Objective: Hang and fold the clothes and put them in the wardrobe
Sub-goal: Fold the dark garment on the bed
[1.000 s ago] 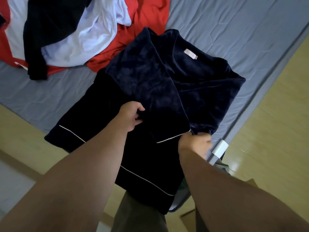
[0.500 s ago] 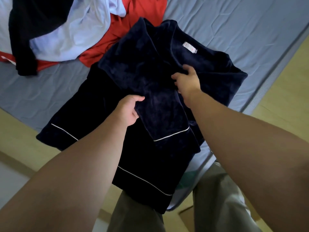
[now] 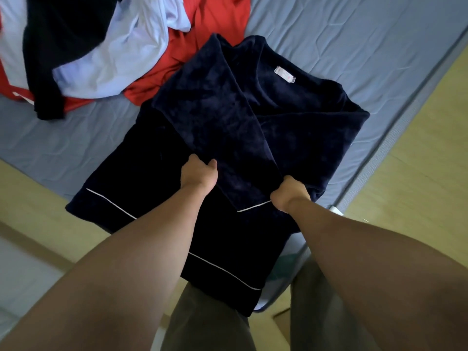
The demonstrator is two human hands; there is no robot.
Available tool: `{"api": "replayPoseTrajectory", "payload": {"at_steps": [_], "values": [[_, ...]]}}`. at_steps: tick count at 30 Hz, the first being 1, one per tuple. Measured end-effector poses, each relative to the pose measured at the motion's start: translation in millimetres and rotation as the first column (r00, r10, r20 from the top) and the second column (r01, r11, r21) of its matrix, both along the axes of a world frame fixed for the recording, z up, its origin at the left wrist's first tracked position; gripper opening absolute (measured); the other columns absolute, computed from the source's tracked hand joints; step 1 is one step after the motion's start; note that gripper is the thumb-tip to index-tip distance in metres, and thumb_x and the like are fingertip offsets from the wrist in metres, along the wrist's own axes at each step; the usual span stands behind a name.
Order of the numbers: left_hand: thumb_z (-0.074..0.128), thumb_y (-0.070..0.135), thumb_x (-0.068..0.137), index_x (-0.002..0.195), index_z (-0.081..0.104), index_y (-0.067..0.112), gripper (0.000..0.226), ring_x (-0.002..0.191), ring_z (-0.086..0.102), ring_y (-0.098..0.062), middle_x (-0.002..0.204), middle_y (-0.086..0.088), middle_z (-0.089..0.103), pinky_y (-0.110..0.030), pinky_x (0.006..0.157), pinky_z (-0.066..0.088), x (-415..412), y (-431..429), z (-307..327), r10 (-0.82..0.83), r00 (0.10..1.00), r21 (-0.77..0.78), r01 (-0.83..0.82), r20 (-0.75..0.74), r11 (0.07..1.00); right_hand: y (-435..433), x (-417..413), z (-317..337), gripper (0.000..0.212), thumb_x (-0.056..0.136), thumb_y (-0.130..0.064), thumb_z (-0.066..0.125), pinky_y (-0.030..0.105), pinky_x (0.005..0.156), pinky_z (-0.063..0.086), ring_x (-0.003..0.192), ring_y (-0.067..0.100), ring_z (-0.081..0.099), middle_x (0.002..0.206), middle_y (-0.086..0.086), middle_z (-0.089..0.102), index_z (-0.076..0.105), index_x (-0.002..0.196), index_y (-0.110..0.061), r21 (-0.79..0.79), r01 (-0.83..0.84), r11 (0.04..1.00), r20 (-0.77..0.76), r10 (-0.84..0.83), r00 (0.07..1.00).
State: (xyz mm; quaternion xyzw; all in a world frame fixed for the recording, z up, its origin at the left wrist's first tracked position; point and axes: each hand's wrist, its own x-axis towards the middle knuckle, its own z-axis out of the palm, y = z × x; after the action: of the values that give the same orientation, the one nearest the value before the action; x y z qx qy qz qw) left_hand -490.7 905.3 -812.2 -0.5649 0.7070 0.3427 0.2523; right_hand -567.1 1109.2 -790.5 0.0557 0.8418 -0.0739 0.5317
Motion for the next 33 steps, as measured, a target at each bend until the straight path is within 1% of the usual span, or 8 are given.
{"api": "replayPoseTrajectory", "payload": {"at_steps": [4,8,13,18,23,28,30,33], "values": [[0.051,0.030,0.097,0.128,0.043,0.012,0.038,0.080,0.057,-0.031,0.134,-0.015,0.047,-0.036,0.057,0.043,-6.7,-24.9,7.6,0.088,0.995,-0.173,-0.080,0.039,0.982,-8.1,-4.8,3.9,0.052,0.090,-0.017,0.053,0.051,0.105,0.045,0.119,0.038,0.055,0.133,0.018,0.054,0.040,0.140,-0.006,0.040,-0.038,0.998,0.080,0.035,0.996],[0.062,0.040,0.091,0.143,0.033,0.008,0.068,0.120,0.050,-0.039,0.145,-0.017,0.035,-0.047,0.087,0.050,-4.3,-55.4,-4.1,0.077,0.974,-0.148,-0.046,0.212,0.988,-11.7,-4.5,0.2,0.059,0.092,-0.016,0.053,0.052,0.103,0.047,0.119,0.039,0.056,0.134,0.019,0.053,0.031,0.145,-0.005,0.040,-0.009,0.999,0.099,0.005,0.995],[0.074,0.060,0.077,0.142,0.036,0.006,0.093,0.129,0.046,-0.037,0.144,-0.017,0.043,-0.053,0.102,0.046,-5.5,-79.2,-21.5,0.149,0.957,-0.223,-0.093,0.248,0.970,-13.2,6.5,-13.6,0.075,0.088,-0.010,0.054,0.053,0.107,0.043,0.122,0.040,0.054,0.133,0.020,0.054,0.017,0.152,-0.012,0.063,0.007,0.998,0.096,-0.013,0.995],[0.064,0.045,0.094,0.147,0.042,0.006,0.069,0.130,0.051,-0.038,0.144,-0.017,0.052,-0.039,0.107,0.043,9.8,-98.4,-31.3,0.171,0.983,-0.055,-0.167,0.063,0.984,-15.0,13.3,-21.4,0.076,0.087,-0.003,0.052,0.047,0.100,0.048,0.121,0.041,0.054,0.133,0.023,0.053,0.013,0.151,-0.007,0.071,0.009,0.997,0.042,-0.012,0.999],[0.049,0.035,0.104,0.140,0.044,0.010,0.044,0.124,0.055,-0.037,0.139,-0.016,0.054,-0.035,0.092,0.041,16.4,-113.9,-21.4,0.046,0.983,-0.258,-0.091,-0.175,0.962,-21.6,18.1,-21.9,0.066,0.088,-0.002,0.051,0.043,0.081,0.053,0.105,0.036,0.059,0.128,0.022,0.055,0.021,0.146,-0.005,0.045,0.054,0.998,0.005,-0.054,0.999],[0.055,0.026,0.101,0.150,0.031,0.003,0.059,0.131,0.049,-0.038,0.148,-0.021,0.045,-0.043,0.105,0.042,4.4,-110.4,-21.9,0.232,0.969,-0.149,-0.217,0.091,0.965,-28.3,20.5,-17.9,0.062,0.087,-0.009,0.055,0.050,0.098,0.050,0.116,0.038,0.057,0.131,0.019,0.054,0.026,0.142,-0.010,0.091,-0.001,0.996,0.040,-0.002,0.999],[0.062,0.024,0.093,0.149,0.027,0.001,0.070,0.135,0.044,-0.037,0.152,-0.021,0.036,-0.045,0.109,0.039,-12.3,-110.5,-14.3,0.235,0.960,-0.247,-0.193,0.155,0.950,-29.2,10.4,-10.8,0.052,0.085,-0.023,0.056,0.046,0.095,0.048,0.117,0.037,0.057,0.128,0.014,0.058,0.044,0.135,-0.014,0.150,-0.131,0.980,-0.025,0.136,0.990],[0.063,0.024,0.083,0.138,0.043,0.007,0.061,0.130,0.046,-0.036,0.143,-0.016,0.042,-0.048,0.107,0.037,-47.6,-108.2,7.3,-0.093,0.996,-0.495,0.080,-0.002,0.865,-24.6,-18.8,-2.3,0.038,0.084,-0.033,0.048,0.043,0.089,0.048,0.106,0.037,0.061,0.116,0.011,0.065,0.062,0.116,-0.016,0.143,-0.108,0.984,-0.282,0.145,0.948]]}}
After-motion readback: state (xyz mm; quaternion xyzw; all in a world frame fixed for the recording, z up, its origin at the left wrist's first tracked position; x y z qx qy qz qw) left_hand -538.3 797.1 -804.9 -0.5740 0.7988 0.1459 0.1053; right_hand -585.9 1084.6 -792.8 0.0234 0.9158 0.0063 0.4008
